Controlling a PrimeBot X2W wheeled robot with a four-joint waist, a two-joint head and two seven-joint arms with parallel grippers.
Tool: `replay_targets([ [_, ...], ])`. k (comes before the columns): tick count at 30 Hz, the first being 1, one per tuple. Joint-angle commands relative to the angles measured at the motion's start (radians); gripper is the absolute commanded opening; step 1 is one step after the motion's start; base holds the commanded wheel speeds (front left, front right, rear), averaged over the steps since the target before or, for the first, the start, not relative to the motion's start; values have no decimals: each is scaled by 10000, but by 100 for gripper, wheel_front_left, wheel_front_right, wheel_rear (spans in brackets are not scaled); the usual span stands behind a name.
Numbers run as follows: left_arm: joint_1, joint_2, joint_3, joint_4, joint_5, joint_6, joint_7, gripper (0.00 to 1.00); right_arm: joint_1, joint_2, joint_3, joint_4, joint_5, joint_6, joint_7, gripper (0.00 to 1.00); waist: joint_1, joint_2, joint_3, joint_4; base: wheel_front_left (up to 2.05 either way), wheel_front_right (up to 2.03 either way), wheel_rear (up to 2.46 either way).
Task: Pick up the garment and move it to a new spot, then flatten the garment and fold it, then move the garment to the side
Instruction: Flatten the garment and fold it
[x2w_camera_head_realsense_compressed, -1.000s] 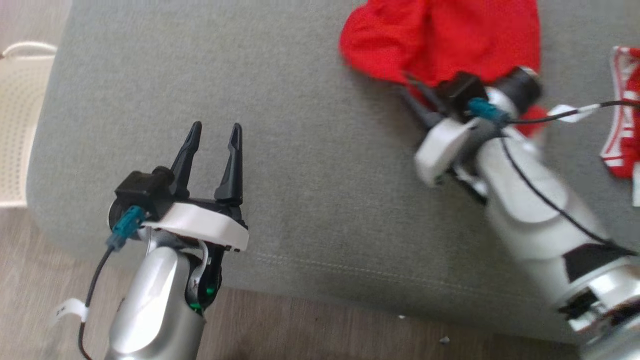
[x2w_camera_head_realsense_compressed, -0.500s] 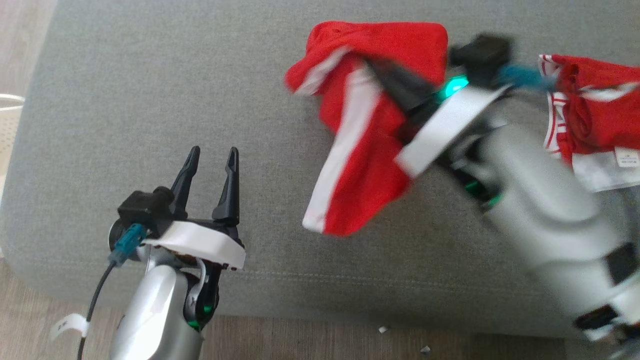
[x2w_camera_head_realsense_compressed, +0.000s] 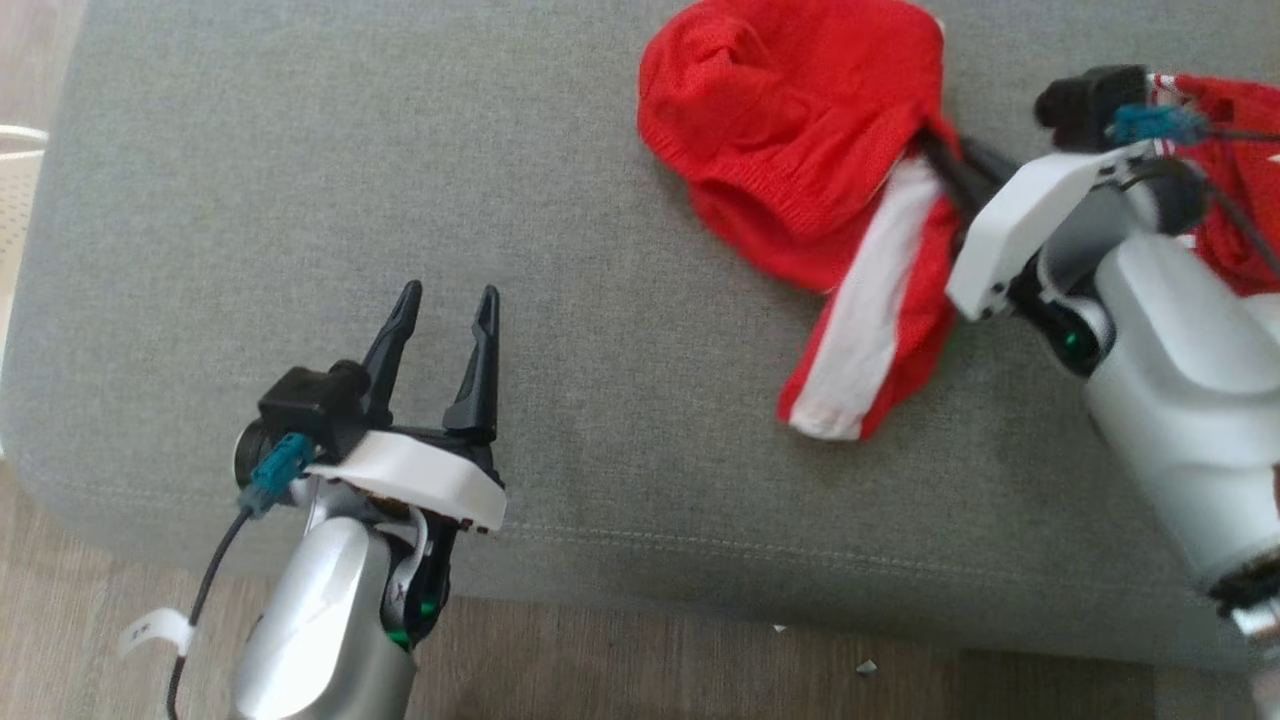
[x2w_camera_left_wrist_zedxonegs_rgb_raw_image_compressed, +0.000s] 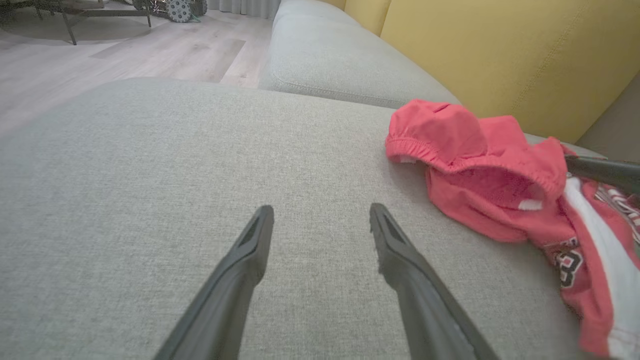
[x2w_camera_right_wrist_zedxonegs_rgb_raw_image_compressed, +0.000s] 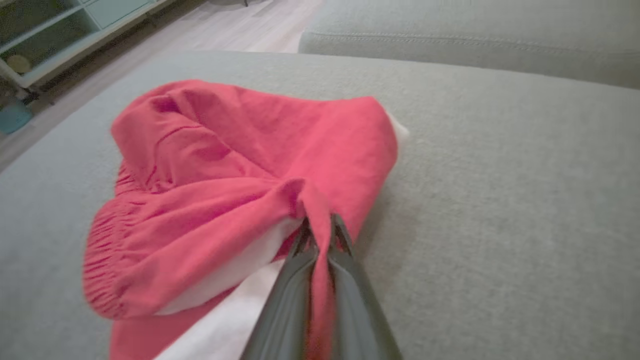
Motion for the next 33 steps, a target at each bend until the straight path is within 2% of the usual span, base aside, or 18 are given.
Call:
replay_targets([
  [1, -369, 111, 242, -246, 107, -25, -122, 100, -416, 160, -154, 212, -442, 35, -408, 100, 0, 0, 62, -17, 0, 0, 0],
  [6, -528, 111, 139, -241, 131, 2, -122, 100, -801, 651, -562, 1553, -1455, 35, -1302, 100, 0, 0, 31, -146, 0, 0, 0],
  [18, -388, 111, 359, -400, 268, -34, -122, 100, -496, 1611, -1332, 1955, -2027, 35, -3029, 100, 0, 0, -719, -1205, 0, 0, 0],
  [27, -273, 111, 415, -504, 61, -11, -122, 100, 720, 1902, -1957, 697, -2162, 35, -3527, 100, 0, 0, -1310, -2130, 0, 0, 0],
  [33, -262, 111, 274, -531, -101, 8, -122, 100, 2661, 2181, -2992, -1437, -3252, 35, -3701, 100, 0, 0, -1275, -2767, 0, 0, 0],
])
